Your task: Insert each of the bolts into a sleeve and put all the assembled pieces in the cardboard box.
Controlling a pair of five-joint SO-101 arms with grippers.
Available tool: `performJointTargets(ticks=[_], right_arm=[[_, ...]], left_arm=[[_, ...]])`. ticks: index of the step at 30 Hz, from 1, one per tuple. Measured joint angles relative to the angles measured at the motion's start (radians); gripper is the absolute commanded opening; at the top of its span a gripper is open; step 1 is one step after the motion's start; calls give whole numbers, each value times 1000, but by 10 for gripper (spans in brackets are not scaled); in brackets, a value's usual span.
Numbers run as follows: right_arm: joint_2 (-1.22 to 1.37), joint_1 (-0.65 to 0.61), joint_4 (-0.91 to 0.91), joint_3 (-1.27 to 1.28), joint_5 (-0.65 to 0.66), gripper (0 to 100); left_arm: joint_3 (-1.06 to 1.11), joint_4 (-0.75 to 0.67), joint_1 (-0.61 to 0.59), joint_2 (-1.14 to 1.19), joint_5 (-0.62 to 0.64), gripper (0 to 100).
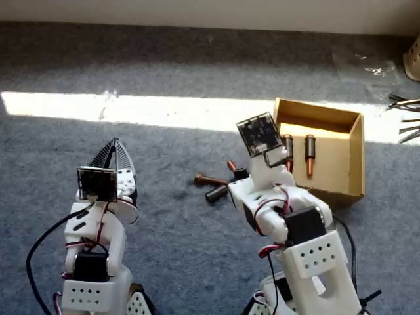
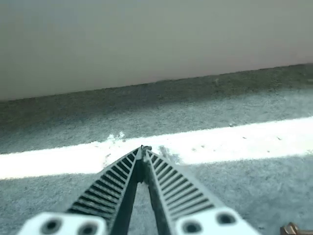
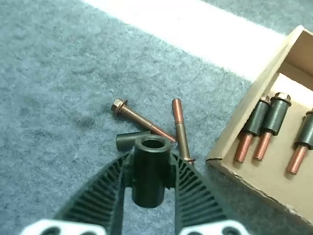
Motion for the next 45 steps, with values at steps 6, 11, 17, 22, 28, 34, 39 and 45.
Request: performJointTargets(ticks=[6, 11, 17, 22, 28, 34, 39, 45], right_arm=[[-98, 0, 0, 78, -3, 3], [-167, 0, 0, 120, -3, 3], [-239, 28, 0, 160, -3, 3], [-287, 118, 6, 167, -3, 3], [-341, 140, 6, 247, -3, 3], [-440, 140, 6, 293, -3, 3], [-535, 143, 6, 350, 26, 3], [-598, 143, 6, 388, 29, 3]], left_arm=[[0, 41, 58, 0, -126, 7], [0, 41, 66, 0, -135, 7], [-18, 135, 138, 0, -181, 6], [-118, 302, 238, 0, -305, 7], [-218, 381, 255, 0, -364, 7], [-288, 486, 255, 0, -377, 6], [-371, 545, 298, 54, -377, 7], [-562, 549, 377, 384, -379, 7]])
